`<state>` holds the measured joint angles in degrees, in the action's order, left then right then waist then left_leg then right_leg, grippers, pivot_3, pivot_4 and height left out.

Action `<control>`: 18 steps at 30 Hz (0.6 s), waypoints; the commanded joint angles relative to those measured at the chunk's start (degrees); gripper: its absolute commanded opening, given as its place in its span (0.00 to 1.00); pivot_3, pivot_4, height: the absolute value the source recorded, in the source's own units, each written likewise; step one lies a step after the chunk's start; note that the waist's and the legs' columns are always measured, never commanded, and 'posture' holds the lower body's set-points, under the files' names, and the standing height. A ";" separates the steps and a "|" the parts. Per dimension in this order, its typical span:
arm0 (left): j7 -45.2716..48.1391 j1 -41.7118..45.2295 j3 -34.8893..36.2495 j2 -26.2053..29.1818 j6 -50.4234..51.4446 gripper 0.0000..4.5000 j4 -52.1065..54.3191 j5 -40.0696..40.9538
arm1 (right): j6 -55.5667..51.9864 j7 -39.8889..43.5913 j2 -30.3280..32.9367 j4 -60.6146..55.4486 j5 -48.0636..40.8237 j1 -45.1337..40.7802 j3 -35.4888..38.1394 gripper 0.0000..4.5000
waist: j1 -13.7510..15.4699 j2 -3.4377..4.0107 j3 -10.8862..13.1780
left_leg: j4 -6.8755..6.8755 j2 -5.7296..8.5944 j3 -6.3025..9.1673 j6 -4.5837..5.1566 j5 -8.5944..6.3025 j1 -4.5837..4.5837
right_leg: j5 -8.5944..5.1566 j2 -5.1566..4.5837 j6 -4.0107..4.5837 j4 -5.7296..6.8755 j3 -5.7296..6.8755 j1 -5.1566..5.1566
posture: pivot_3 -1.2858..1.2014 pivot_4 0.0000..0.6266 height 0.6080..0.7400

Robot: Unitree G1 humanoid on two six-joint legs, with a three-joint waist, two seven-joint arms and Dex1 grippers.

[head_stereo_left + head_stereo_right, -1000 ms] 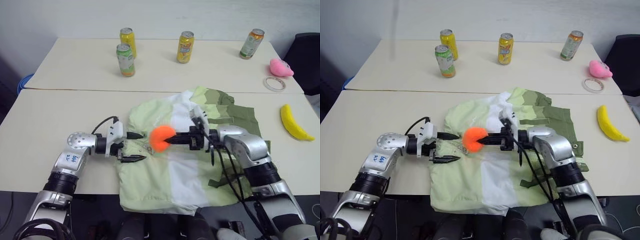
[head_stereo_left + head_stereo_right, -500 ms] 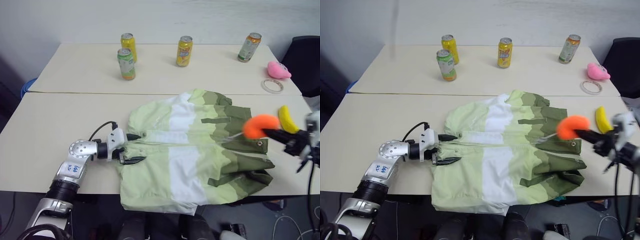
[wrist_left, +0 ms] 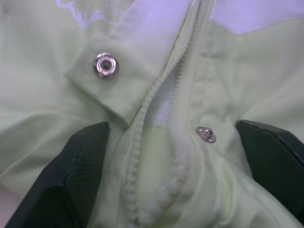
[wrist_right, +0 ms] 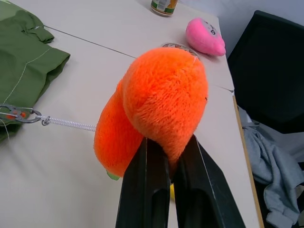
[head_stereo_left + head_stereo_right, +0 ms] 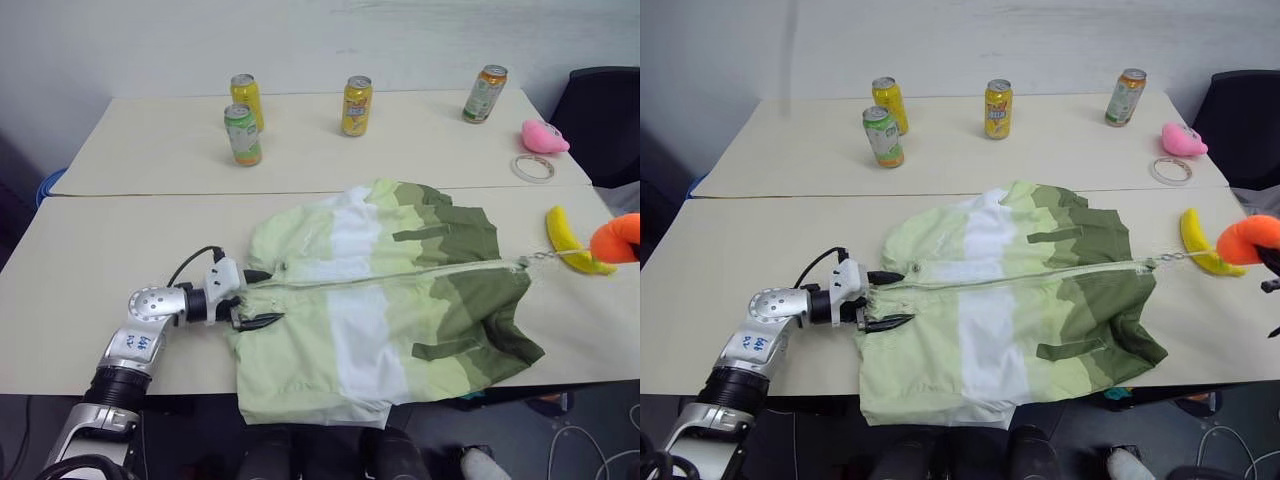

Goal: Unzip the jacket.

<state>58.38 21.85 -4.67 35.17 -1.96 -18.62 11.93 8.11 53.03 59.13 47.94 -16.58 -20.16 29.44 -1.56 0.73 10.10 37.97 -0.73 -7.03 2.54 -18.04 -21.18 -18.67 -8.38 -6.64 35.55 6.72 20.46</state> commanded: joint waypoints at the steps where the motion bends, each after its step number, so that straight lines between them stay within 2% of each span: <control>1: -1.14 -2.79 0.08 2.57 0.77 1.00 -3.26 -3.68 | 3.29 -3.75 3.68 2.32 1.64 -1.07 0.91 0.01 | 0.01 0.00 0.00 | 0.00 0.00 0.00 -0.01 -0.01 0.00 | 0.00 -0.01 0.00 0.00 0.00 0.00 | 0.52 0.24 1.00; 4: -0.98 -3.41 0.19 2.63 0.65 1.00 -2.76 -3.08 | 3.15 -3.95 2.92 1.97 1.23 -1.61 0.94 0.01 | -0.08 0.02 -0.01 | -0.02 0.00 0.00 -0.03 -0.02 0.00 | 0.00 -0.01 0.00 -0.02 -0.01 0.01 | 0.52 0.24 1.00; 8: 1.54 -4.45 1.35 1.29 1.77 1.00 1.00 1.08 | -3.91 -1.19 -0.39 -3.09 -2.03 1.10 1.00 0.01 | -0.08 0.03 -0.01 | -0.04 -0.04 0.01 -0.05 -0.03 -0.01 | -0.01 0.00 0.02 -0.04 0.00 0.03 | 0.52 0.24 1.00; 11: 0.85 -4.92 3.05 1.01 5.38 1.00 4.64 3.87 | -4.97 -2.51 -2.06 -7.65 -2.64 5.53 1.91 0.17 | -0.05 -0.03 0.03 | -0.09 -0.07 0.08 -0.08 -0.06 -0.06 | -0.02 0.01 0.03 -0.09 0.03 0.03 | 0.52 0.24 1.00; 15: 2.30 -7.43 5.31 3.53 13.42 1.00 13.88 9.16 | -4.16 -3.65 -2.34 -15.04 -3.25 11.55 4.71 0.48 | 0.01 0.05 0.09 | -0.10 -0.03 0.08 -0.01 -0.11 -0.20 | -0.02 0.01 0.03 -0.06 0.07 0.08 | 0.52 0.24 1.00; 18: 2.50 -10.69 11.00 4.96 18.17 1.00 23.14 16.44 | -1.39 -10.36 -1.70 -20.34 -0.92 13.34 7.82 0.70 | 0.00 0.05 0.35 | -0.10 -0.01 0.07 0.04 -0.13 -0.28 | -0.02 0.00 0.03 -0.08 0.05 0.11 | 0.52 0.24 1.00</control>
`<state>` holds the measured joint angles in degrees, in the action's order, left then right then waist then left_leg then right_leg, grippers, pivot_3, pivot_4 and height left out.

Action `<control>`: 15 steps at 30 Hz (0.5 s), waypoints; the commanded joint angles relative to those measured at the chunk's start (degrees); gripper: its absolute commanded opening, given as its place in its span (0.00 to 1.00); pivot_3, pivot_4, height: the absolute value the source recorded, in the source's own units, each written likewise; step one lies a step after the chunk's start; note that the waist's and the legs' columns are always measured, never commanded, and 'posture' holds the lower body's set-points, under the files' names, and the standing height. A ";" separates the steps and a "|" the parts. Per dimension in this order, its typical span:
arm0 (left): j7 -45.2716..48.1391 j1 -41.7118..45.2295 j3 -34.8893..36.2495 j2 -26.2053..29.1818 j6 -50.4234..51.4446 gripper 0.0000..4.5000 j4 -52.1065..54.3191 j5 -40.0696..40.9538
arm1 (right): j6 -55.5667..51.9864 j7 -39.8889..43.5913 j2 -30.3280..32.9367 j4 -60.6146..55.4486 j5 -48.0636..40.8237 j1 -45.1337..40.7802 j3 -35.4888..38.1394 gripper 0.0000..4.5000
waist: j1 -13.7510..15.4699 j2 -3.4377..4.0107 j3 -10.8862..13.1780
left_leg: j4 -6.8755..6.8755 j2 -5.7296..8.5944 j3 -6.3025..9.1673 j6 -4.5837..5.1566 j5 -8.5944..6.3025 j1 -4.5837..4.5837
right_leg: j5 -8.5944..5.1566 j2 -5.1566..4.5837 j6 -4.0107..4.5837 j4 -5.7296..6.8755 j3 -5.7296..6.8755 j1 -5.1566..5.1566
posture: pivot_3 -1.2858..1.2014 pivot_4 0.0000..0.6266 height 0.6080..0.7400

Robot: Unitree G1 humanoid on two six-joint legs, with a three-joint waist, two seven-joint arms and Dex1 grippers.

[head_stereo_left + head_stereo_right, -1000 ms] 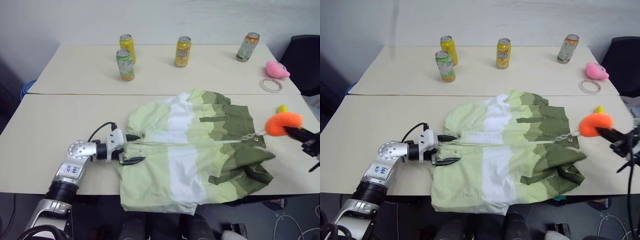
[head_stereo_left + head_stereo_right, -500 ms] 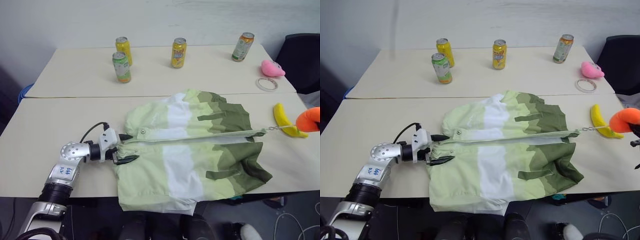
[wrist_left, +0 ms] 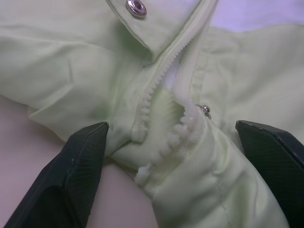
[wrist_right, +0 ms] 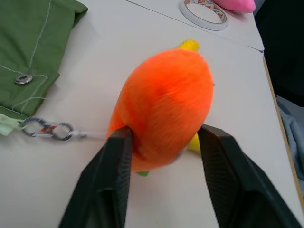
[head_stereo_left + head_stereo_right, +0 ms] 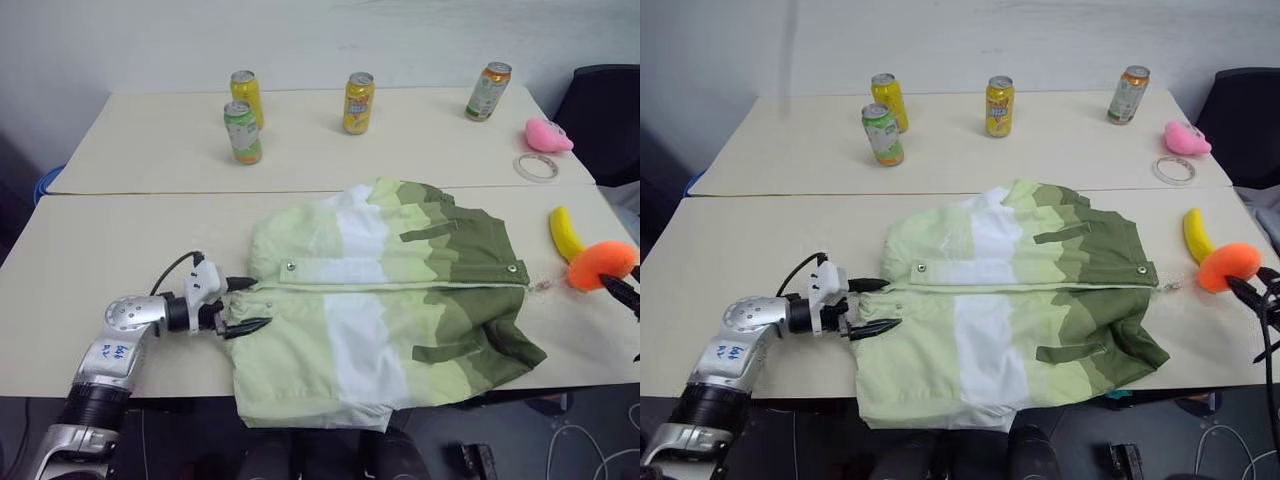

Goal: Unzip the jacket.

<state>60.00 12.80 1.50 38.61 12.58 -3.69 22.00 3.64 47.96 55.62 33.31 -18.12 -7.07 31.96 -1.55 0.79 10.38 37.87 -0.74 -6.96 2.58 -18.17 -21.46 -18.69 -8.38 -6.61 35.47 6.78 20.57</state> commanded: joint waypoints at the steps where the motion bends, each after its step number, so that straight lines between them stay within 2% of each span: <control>1: 1.07 -2.16 5.53 1.83 4.22 1.00 9.44 7.21 | 3.10 -6.48 1.78 -6.58 0.87 0.31 5.63 0.80 | -0.05 -0.03 0.10 | 0.00 0.00 0.01 0.00 0.00 -0.02 | 0.00 -0.01 0.00 -0.01 -0.01 0.02 | 0.52 0.24 1.00; 3: 1.25 -4.12 8.08 3.45 6.31 1.00 11.28 8.83 | 5.17 -0.61 1.39 -10.96 -3.71 -2.10 5.18 0.95 | -0.17 -0.06 0.15 | 0.00 -0.01 0.02 -0.03 0.01 0.01 | 0.00 0.02 0.00 -0.09 -0.01 0.01 | 0.52 0.24 1.00; 4: 1.72 -5.02 9.16 4.36 6.40 1.00 11.54 8.98 | 2.79 3.08 0.86 -14.06 -8.03 -3.93 4.56 1.00 | -0.35 -0.01 0.19 | 0.00 -0.03 0.00 -0.05 0.02 0.02 | 0.00 0.06 0.00 -0.26 -0.03 0.01 | 0.52 0.24 1.00; 7: 3.17 -6.66 10.73 6.47 5.02 1.00 11.11 7.99 | -2.75 10.40 -0.06 -20.76 -13.65 -7.11 -0.57 1.00 | -0.55 0.07 0.27 | -0.02 -0.14 -0.06 -0.11 0.04 0.04 | 0.00 0.21 -0.01 -0.34 -0.10 0.00 | 0.52 0.24 1.00; 11: 4.87 -7.61 13.04 6.78 2.00 1.00 10.99 8.54 | -1.32 20.90 -1.72 -27.19 -13.36 -7.49 -10.58 1.00 | 0.22 -0.15 0.39 | -0.05 -0.22 0.02 -0.16 0.03 0.00 | 0.00 0.27 0.00 -0.34 -0.05 0.02 | 0.52 0.24 1.00; 15: 5.95 -7.05 12.20 8.65 -7.39 1.00 6.60 1.71 | -4.12 28.64 -3.85 -34.22 -15.57 -6.91 -19.23 1.00 | 1.39 -0.19 0.44 | -0.03 -0.04 0.07 0.01 -0.05 -0.10 | 0.00 0.07 0.00 -0.37 0.01 0.06 | 0.52 0.24 1.00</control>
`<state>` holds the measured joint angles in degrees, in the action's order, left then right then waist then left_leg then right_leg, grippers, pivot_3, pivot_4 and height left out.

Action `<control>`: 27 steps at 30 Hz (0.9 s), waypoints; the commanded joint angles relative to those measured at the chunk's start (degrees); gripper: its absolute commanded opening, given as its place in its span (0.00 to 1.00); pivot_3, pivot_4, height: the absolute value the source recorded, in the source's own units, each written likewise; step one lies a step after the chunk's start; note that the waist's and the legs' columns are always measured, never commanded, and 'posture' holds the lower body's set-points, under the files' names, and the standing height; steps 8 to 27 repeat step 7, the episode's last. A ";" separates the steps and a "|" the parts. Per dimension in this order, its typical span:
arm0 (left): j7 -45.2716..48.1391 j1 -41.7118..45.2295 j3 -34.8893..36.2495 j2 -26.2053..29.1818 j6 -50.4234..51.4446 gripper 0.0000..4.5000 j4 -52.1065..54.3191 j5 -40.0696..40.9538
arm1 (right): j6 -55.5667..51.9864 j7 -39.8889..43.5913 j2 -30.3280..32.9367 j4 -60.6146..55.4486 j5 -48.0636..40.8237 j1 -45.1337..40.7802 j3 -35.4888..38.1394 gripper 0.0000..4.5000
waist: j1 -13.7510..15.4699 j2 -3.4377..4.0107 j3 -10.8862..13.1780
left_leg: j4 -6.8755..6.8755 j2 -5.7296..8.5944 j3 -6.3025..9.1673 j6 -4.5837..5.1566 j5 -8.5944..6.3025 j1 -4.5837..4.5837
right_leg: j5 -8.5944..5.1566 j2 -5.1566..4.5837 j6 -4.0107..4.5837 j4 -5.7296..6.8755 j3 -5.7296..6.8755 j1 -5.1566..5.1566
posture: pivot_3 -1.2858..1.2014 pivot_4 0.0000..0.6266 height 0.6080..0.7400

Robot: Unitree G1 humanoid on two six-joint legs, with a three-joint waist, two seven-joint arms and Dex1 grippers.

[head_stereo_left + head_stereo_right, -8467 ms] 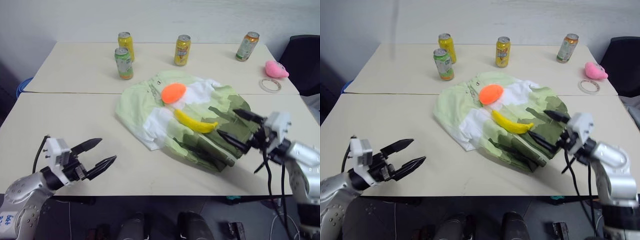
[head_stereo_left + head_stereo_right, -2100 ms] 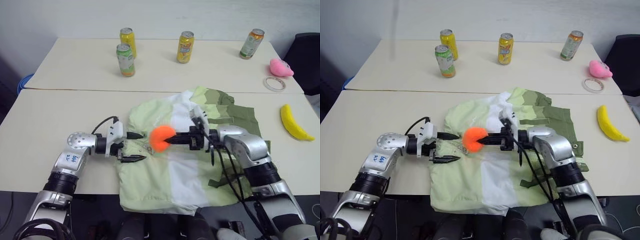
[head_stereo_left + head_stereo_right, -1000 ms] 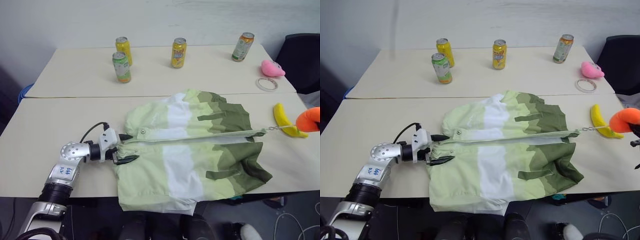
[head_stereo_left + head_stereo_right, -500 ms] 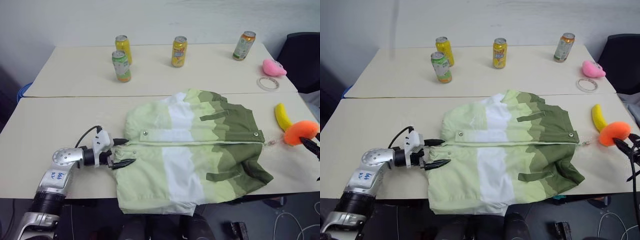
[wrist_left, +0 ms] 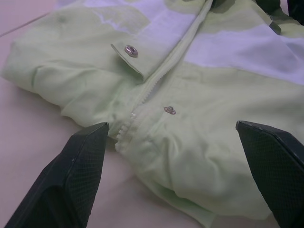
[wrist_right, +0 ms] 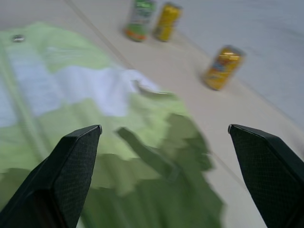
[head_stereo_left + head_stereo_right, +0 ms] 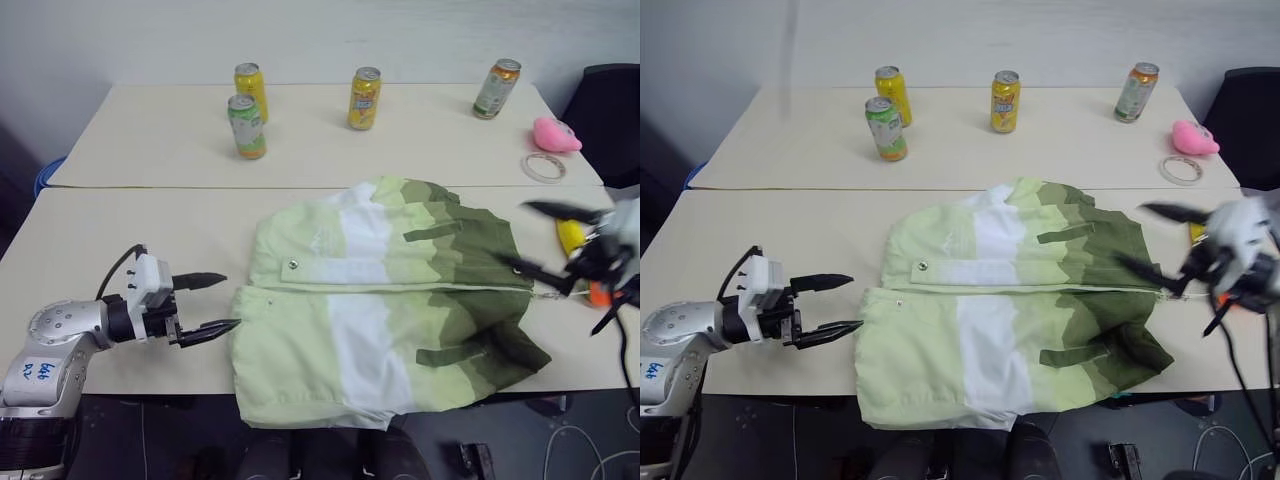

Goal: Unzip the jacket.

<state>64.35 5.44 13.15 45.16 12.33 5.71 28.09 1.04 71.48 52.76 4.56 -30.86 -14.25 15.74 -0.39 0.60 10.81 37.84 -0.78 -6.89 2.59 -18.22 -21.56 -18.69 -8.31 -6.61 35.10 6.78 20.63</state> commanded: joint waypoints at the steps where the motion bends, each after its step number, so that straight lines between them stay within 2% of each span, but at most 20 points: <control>1: 3.10 -0.18 0.34 2.95 -8.23 1.00 -3.86 -4.88 | -2.27 6.11 -1.57 -6.74 -3.39 0.75 -4.20 1.00 | 0.30 0.00 0.01 | 0.01 0.02 -0.01 0.03 -0.02 0.00 | 0.00 -0.02 0.00 -0.01 0.02 0.00 | 0.52 0.24 1.00; 6: 4.54 -4.42 1.24 4.31 -16.91 1.00 -4.91 -7.81 | 0.72 8.63 -4.73 -6.05 -1.73 4.74 -6.48 1.00 | 0.29 -0.07 0.04 | 0.01 0.05 0.01 0.13 -0.19 -0.03 | 0.00 -0.03 0.00 0.01 0.10 -0.05 | 0.52 0.24 1.00; 27: 3.99 -4.93 1.47 4.04 -16.65 1.00 -4.41 -7.44 | 1.94 8.80 -5.29 -4.84 -0.87 4.62 -6.56 1.00 | 0.29 -0.07 0.04 | 0.02 0.08 0.00 0.16 -0.20 -0.05 | 0.00 -0.05 -0.01 0.00 0.10 -0.05 | 0.52 0.24 1.00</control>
